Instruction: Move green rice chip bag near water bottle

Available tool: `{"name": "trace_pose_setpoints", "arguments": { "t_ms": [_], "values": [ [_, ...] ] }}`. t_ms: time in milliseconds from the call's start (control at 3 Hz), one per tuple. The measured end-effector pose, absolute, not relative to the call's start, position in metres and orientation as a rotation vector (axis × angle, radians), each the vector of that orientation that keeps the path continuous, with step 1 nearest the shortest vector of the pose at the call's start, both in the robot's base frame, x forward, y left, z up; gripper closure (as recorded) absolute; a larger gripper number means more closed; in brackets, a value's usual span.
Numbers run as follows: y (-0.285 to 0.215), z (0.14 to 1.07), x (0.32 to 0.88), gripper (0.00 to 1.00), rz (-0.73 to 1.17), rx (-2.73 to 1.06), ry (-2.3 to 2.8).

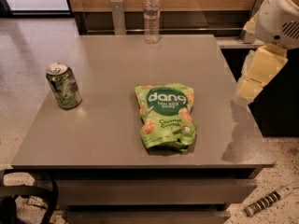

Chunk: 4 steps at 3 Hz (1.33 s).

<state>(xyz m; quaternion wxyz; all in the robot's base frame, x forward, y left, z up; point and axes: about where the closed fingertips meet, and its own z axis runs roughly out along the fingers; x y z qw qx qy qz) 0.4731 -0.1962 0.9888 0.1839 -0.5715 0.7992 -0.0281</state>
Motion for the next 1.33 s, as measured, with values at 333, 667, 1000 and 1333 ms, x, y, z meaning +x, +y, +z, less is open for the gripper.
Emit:
{"name": "trace_pose_setpoints", "arguments": {
  "t_ms": [333,667,1000,1333],
  "values": [
    [-0.151,0.970,0.506,0.00,0.107,-1.484,2.325],
    [-0.108,0.957,0.511,0.00,0.227,-1.417,2.368],
    [-0.083,0.938,0.505,0.00,0.271,-1.347,2.461],
    [-0.074,0.906,0.499,0.00,0.312,-1.224,2.583]
  ]
}}
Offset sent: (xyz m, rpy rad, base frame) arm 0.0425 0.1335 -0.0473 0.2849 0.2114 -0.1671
